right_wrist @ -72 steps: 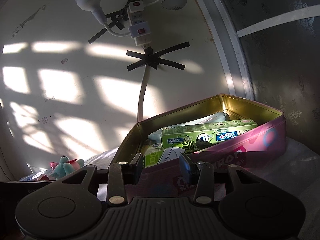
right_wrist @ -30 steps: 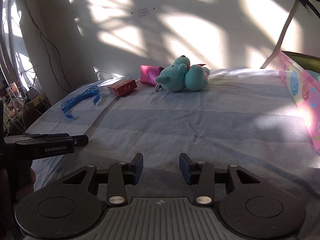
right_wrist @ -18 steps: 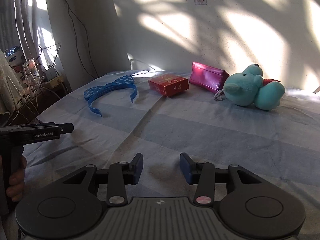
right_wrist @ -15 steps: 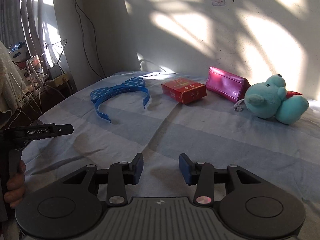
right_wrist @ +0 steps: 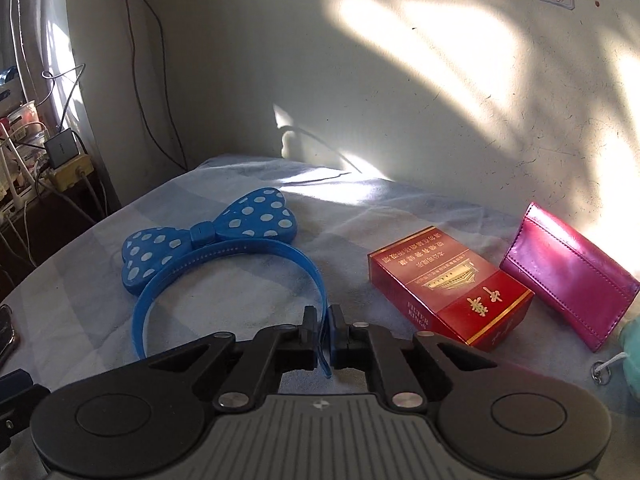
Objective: Organize objects
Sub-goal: 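Move both grippers toward the blue polka-dot bow headband, then close both grippers on the headband band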
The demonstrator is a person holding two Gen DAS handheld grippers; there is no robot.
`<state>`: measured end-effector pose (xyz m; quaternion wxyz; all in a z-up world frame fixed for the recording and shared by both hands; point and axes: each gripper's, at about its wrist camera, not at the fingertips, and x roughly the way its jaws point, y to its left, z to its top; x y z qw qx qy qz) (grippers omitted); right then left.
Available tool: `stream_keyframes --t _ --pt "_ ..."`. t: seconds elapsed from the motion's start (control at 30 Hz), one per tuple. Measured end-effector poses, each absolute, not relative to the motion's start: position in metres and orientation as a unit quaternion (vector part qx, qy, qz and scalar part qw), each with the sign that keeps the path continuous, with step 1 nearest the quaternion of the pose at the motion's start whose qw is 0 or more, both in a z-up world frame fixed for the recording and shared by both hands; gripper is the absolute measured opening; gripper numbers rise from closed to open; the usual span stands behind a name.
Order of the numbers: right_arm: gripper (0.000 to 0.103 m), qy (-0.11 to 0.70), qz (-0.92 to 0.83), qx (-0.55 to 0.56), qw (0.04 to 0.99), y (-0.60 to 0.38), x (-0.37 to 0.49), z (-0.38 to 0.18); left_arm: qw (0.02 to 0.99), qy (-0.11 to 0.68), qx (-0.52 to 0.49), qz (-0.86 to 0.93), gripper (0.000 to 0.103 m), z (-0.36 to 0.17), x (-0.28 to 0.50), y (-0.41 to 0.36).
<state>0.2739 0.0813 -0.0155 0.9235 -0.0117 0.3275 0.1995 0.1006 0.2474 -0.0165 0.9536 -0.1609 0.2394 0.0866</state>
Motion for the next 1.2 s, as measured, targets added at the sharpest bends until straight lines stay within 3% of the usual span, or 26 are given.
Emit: stream_keyframes --t 0.3,0.5,0.67,0.7,0.73,0.83,1.03,1.2 --pt "0.002 0.324 0.195 -0.029 0.925 0.013 0.161 -0.014 0.956 0.212 -0.183 0.088 0.058 -0.015 0.092 0.253" --pt "0.002 0.322 0.124 0.04 0.938 -0.088 0.064 -0.016 0.963 0.204 -0.148 0.092 0.058 -0.011 0.088 0.242" --pt "0.018 0.305 0.129 0.064 0.941 -0.117 -0.015 -0.021 0.961 0.221 -0.146 0.074 0.058 0.0 0.052 0.21" --pt "0.027 0.293 0.13 0.06 0.945 -0.119 -0.023 -0.019 0.961 0.233 -0.142 0.053 0.058 0.004 0.039 0.197" --pt "0.032 0.28 0.128 0.058 0.95 -0.122 -0.027 -0.016 0.96 0.243 -0.132 0.039 0.058 0.008 0.03 0.183" --pt "0.032 0.254 0.124 0.072 0.957 -0.133 -0.019 -0.006 0.956 0.267 -0.117 -0.023 0.058 0.019 0.004 0.144" --pt "0.032 0.285 0.139 0.083 0.945 -0.14 0.01 -0.018 0.951 0.295 -0.029 -0.083 0.058 0.012 -0.015 0.068" --pt "0.039 0.289 0.158 0.061 0.942 -0.134 0.011 -0.023 0.945 0.324 -0.029 -0.045 0.06 -0.008 -0.009 0.059"
